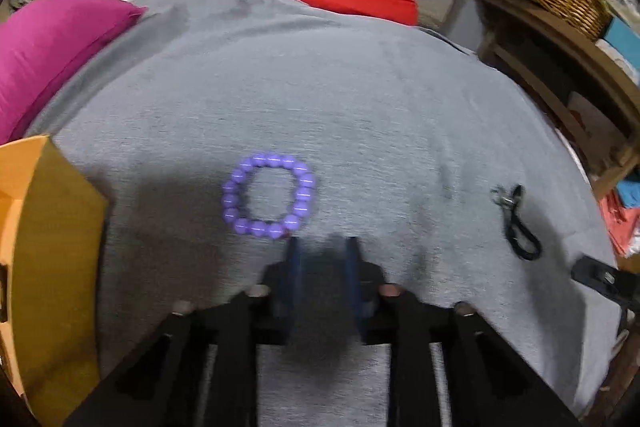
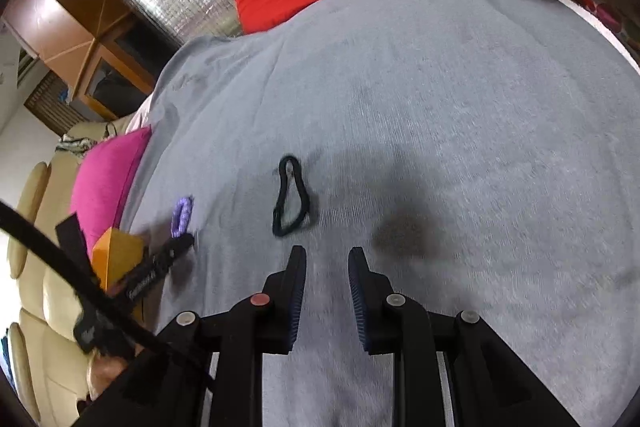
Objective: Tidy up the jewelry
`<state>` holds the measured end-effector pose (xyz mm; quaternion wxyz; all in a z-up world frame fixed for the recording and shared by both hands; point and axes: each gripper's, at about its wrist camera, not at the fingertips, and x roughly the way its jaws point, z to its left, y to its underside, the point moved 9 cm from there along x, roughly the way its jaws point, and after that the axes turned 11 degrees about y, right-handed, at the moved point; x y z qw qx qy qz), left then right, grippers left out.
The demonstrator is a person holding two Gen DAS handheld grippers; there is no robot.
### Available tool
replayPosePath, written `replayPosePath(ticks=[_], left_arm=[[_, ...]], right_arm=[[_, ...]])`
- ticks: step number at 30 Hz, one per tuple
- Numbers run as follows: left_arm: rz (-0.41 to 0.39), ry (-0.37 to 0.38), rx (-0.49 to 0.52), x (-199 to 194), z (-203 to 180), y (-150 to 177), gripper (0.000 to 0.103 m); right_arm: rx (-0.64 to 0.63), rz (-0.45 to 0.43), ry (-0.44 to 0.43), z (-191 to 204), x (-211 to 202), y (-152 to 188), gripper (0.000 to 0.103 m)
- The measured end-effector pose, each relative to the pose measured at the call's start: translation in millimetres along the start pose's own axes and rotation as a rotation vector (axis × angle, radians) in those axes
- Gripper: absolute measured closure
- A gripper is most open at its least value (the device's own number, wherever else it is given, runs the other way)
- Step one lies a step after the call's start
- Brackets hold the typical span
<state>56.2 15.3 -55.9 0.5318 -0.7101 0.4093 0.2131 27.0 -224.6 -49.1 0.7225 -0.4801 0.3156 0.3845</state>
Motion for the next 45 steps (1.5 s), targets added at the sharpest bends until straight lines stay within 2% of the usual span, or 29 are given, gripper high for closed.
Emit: replayPosePath(ticks=[2, 4, 6, 11, 13, 14, 15, 16, 17, 18, 21, 27, 32, 33, 35, 37, 39, 40, 45], left_arm=[[0.016, 0.038, 0.019, 1, -10, 2, 0.091], [0.035, 0.072, 0.043, 2, -21, 5, 0.094], [0.045, 0.1, 0.066, 0, -29, 7, 0.094], [0.017, 0.07, 0.052, -11, -16, 0, 0.094], [0.0, 0.02, 0.026, -15, -2, -3, 0.093], [-0.002, 0.0, 0.018, -15, 3, -4, 0.091], [-0.003, -0.022, 0.007, -15, 10, -5, 0.083], [-0.007, -0.04, -0.004, -15, 14, -5, 0.066], [-0.016, -0.058, -0.009, -16, 18, -6, 0.056], [-0.031, -0.079, -0.008, -16, 21, -7, 0.042], [-0.054, -0.109, -0.002, -17, 22, -9, 0.04], [-0.067, -0.128, -0.026, -3, 24, -13, 0.036], [-0.053, -0.101, -0.027, 9, 16, -13, 0.036], [-0.045, -0.089, -0.026, 8, 14, -11, 0.036], [-0.034, -0.08, -0.005, 10, 6, -9, 0.051], [-0.029, -0.071, 0.027, 11, -2, -9, 0.074], [-0.022, -0.046, 0.033, 11, -9, -8, 0.089], [-0.016, -0.027, 0.033, 11, -13, -7, 0.093], [0.003, 0.062, 0.025, 8, -27, -3, 0.096]], right_arm=[[0.009, -0.004, -0.003, 4, 6, -5, 0.079], [0.006, -0.013, -0.003, 10, 11, -10, 0.074], [0.002, -0.019, -0.002, 16, 19, -15, 0.061], [0.012, -0.018, 0.009, 24, 36, -21, 0.058], [-0.005, -0.032, 0.036, 25, 41, -23, 0.063], [-0.016, -0.042, 0.053, 25, 42, -24, 0.07], [-0.029, -0.048, 0.067, 26, 43, -25, 0.075], [-0.036, -0.051, 0.072, 25, 44, -25, 0.079], [-0.045, -0.054, 0.078, 25, 44, -25, 0.086], [-0.056, -0.055, 0.088, 25, 45, -24, 0.09], [-0.079, -0.059, 0.093, 23, 43, -22, 0.095], [-0.099, -0.061, 0.097, 14, 33, -14, 0.095], [-0.117, -0.062, 0.1, 4, 21, -8, 0.095], [-0.116, -0.061, 0.1, 2, 18, -7, 0.095], [-0.113, -0.061, 0.105, -4, 14, -6, 0.095], [-0.111, -0.062, 0.109, -8, 12, -7, 0.095], [-0.101, -0.061, 0.113, -14, 11, -8, 0.095], [-0.098, -0.06, 0.113, -14, 11, -9, 0.095], [-0.085, -0.067, 0.111, -21, 7, -13, 0.095]])
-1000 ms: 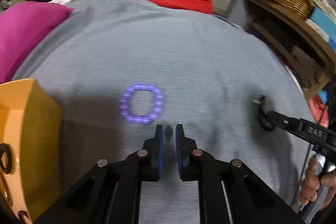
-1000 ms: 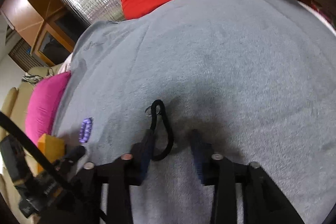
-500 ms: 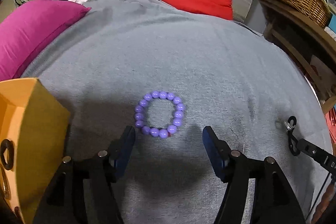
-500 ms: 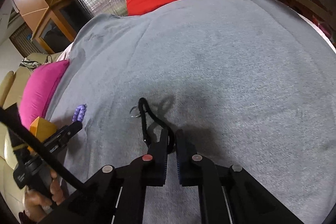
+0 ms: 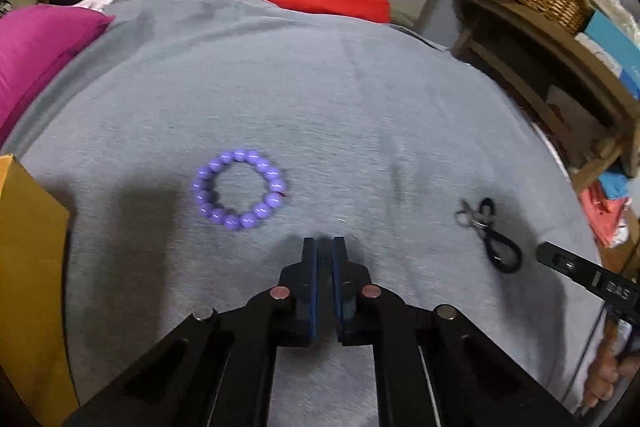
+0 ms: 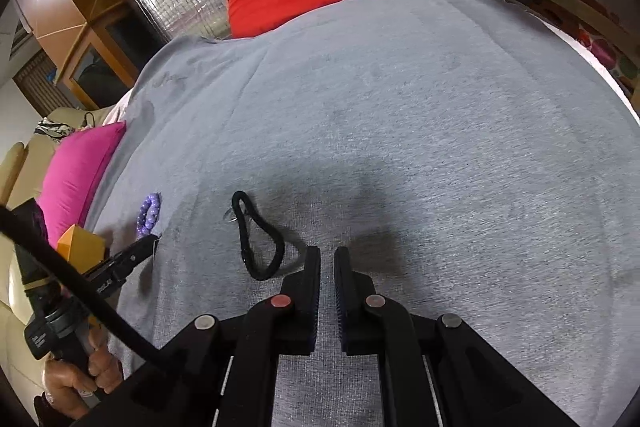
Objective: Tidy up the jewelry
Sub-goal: 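Close the right tool on the black cord keychain, then grasp the purple bead bracelet with the left tool and lift it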
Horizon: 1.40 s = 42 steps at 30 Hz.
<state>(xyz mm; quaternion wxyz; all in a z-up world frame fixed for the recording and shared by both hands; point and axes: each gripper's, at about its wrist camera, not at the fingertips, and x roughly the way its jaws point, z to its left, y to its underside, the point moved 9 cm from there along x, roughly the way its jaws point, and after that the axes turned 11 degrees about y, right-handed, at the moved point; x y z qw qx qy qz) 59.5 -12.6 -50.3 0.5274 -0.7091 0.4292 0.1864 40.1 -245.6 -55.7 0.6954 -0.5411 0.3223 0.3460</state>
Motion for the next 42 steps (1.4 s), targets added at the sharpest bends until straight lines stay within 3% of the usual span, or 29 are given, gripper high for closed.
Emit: replayPosePath(ticks=[9, 12, 16, 17, 19, 21, 24, 28, 31, 35, 36, 37, 39, 41, 42], left_arm=[[0.014, 0.122, 0.021, -27, -18, 14, 0.097], [-0.002, 0.071, 0.039, -34, -9, 11, 0.097], [-0.063, -0.005, -0.036, -41, 22, -4, 0.094], [-0.075, -0.025, -0.049, -42, 28, -7, 0.092], [-0.104, -0.065, -0.08, -41, 42, -13, 0.068], [-0.119, -0.077, -0.098, -36, 49, -16, 0.058], [-0.115, -0.103, -0.104, -28, 55, -18, 0.056], [-0.106, -0.131, -0.105, -13, 58, -21, 0.045], [-0.077, -0.121, -0.098, -2, 57, -19, 0.045], [-0.063, -0.107, -0.068, 3, 54, -18, 0.045], [-0.064, -0.099, -0.063, 3, 52, -19, 0.052], [-0.067, -0.087, -0.058, 2, 50, -19, 0.066], [-0.065, -0.069, -0.053, 3, 48, -21, 0.081], [-0.066, -0.038, -0.05, 2, 43, -20, 0.086], [-0.058, -0.021, -0.048, 3, 39, -19, 0.094]], right_arm=[[0.005, -0.015, -0.008, -5, -7, -6, 0.095], [0.01, -0.013, -0.017, -5, -7, -6, 0.095], [0.049, -0.002, -0.042, -8, -6, -5, 0.092], [0.065, 0.008, -0.059, -7, -5, -6, 0.092], [0.083, 0.022, -0.088, -4, -3, -6, 0.092], [0.073, 0.013, -0.095, 1, -3, -6, 0.092], [0.064, 0.02, -0.114, 12, 1, -6, 0.08], [0.071, 0.033, -0.124, 23, 7, -5, 0.076], [0.069, 0.063, -0.088, 27, 20, 0, 0.069], [0.009, 0.016, -0.043, 34, 23, -1, 0.073], [-0.021, 0.001, -0.024, 37, 22, 0, 0.089], [-0.042, -0.001, -0.016, 40, 24, 0, 0.094], [-0.082, -0.021, 0.01, 44, 23, 2, 0.095], [-0.091, -0.031, 0.021, 44, 22, 0, 0.095], [-0.091, -0.034, 0.024, 43, 21, 0, 0.095]])
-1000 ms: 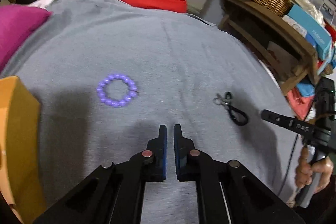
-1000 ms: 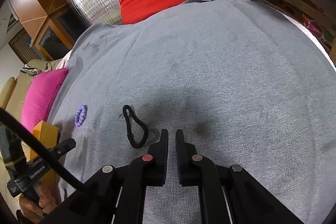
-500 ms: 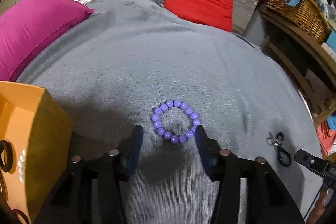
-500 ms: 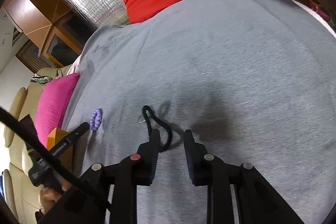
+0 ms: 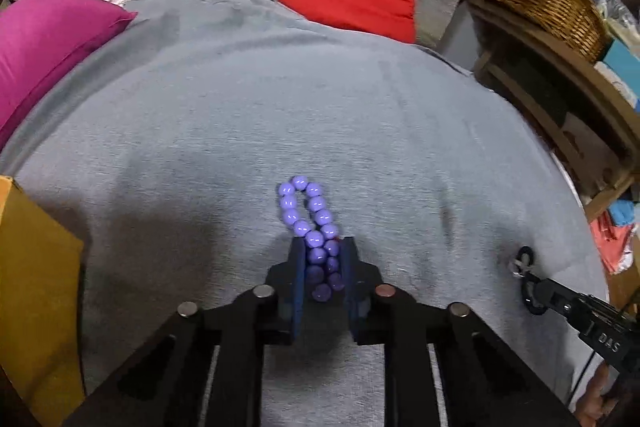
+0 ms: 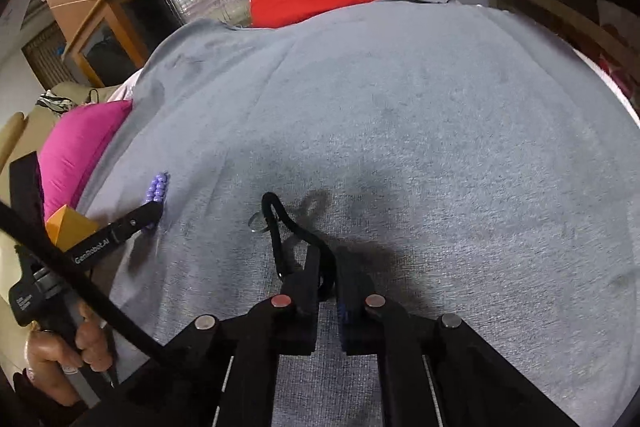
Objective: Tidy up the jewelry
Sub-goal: 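Grasp the purple bead bracelet with the left tool and lift it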
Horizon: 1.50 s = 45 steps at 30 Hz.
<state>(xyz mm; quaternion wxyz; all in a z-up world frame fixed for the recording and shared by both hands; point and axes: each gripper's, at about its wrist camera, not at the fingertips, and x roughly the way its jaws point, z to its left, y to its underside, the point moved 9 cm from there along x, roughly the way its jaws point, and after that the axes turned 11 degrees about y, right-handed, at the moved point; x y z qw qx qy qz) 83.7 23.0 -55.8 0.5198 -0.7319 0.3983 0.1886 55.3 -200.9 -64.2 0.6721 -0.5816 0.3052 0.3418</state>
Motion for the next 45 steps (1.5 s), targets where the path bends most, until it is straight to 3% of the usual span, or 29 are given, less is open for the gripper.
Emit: replayPosePath(ticks=[12, 21, 25, 29, 33, 39, 42, 43, 44, 45], left_arm=[[0.044, 0.081, 0.101, -13, -56, 15, 0.094], [0.035, 0.114, 0.138, -41, -78, 25, 0.094], [0.067, 0.13, 0.156, -46, -85, 41, 0.094], [0.096, 0.129, 0.169, -48, -85, 52, 0.094], [0.115, 0.149, 0.168, -49, -85, 58, 0.094], [0.144, 0.124, 0.184, -48, -78, 64, 0.094], [0.156, 0.097, 0.188, -47, -72, 65, 0.093], [0.16, 0.094, 0.185, -47, -70, 66, 0.091], [0.167, 0.088, 0.18, -47, -68, 67, 0.089], [0.172, 0.085, 0.179, -46, -67, 68, 0.084]], right_arm=[[0.012, -0.019, -0.006, -27, -21, -1, 0.095], [0.059, -0.029, -0.069, -42, -40, -1, 0.095], [0.068, -0.029, -0.052, -48, -41, 0, 0.095], [0.088, 0.014, -0.028, -55, -30, 5, 0.09], [0.11, 0.047, -0.018, -55, -18, 6, 0.071], [0.094, 0.038, -0.005, -42, -9, 4, 0.071], [0.032, 0.025, 0.043, -33, -6, 7, 0.072], [0.015, 0.017, 0.047, -29, -7, 7, 0.074], [-0.002, 0.014, 0.042, -25, -8, 7, 0.087], [-0.02, 0.018, 0.034, -21, -8, 8, 0.093]])
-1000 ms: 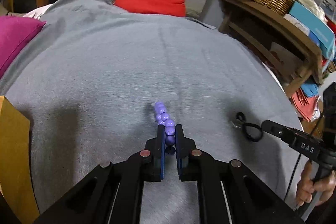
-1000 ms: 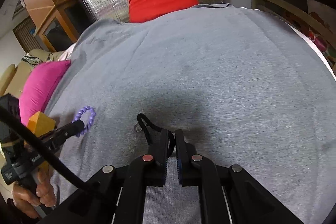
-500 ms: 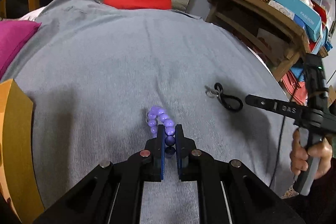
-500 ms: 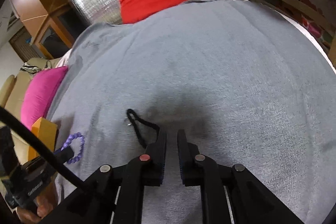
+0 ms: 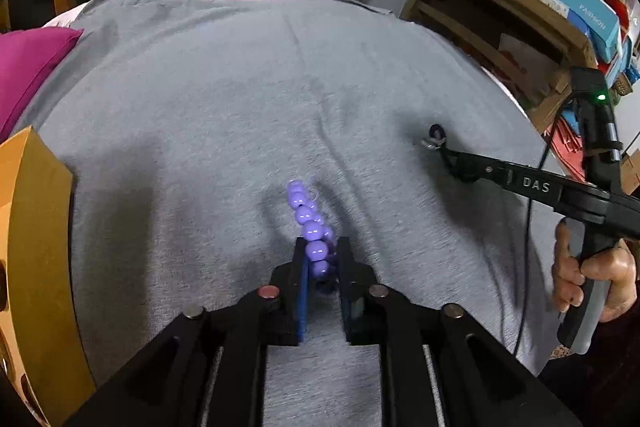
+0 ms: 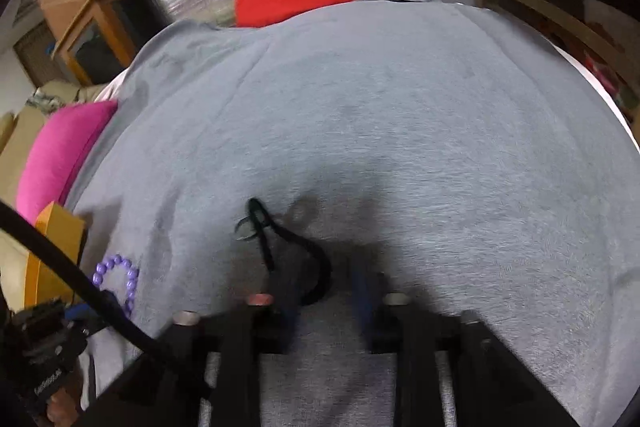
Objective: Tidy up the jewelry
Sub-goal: 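Grasp the purple bead bracelet with the left tool and lift it, then carry the purple bracelet and black keychain into the orange box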
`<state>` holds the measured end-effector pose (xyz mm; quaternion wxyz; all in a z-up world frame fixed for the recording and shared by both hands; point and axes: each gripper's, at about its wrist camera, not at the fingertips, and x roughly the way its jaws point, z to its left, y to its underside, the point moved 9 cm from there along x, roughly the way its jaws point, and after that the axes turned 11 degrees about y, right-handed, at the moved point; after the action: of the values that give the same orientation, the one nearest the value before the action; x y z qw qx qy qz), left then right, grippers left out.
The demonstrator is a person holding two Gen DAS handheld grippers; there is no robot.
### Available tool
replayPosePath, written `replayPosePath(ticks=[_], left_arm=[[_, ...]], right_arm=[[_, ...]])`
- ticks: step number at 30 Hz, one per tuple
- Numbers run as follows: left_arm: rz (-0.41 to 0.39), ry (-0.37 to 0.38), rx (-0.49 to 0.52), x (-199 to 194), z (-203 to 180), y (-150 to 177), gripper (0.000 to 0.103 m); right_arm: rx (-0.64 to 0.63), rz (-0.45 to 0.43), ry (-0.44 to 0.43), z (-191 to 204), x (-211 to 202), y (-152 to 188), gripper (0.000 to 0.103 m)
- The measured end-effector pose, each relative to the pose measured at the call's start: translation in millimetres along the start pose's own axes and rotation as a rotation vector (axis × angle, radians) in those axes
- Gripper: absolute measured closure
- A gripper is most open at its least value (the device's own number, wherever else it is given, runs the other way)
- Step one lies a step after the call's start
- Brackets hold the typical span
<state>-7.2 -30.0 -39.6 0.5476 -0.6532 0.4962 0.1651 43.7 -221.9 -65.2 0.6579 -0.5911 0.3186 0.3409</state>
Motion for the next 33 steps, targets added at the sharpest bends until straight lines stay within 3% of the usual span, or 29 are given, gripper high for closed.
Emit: replayPosePath(ticks=[8, 10, 13, 22, 33], left_arm=[[-0.024, -0.002, -0.016, -3, 5, 0, 0.082], [-0.036, -0.005, -0.019, -4, 7, -2, 0.09], [-0.05, -0.001, -0.012, -6, 3, -6, 0.093], [-0.074, 0.006, -0.007, -12, -2, -7, 0.094], [-0.119, 0.022, -0.006, -38, -3, -7, 0.094]], right_arm=[[-0.01, -0.041, -0.028, -2, -14, 0, 0.096], [-0.001, -0.042, -0.038, -5, -17, 0, 0.096], [0.02, -0.043, -0.058, -10, -21, -1, 0.096], [0.083, -0.051, -0.12, -18, -37, -3, 0.096], [0.072, -0.083, -0.174, 5, -60, -5, 0.096]])
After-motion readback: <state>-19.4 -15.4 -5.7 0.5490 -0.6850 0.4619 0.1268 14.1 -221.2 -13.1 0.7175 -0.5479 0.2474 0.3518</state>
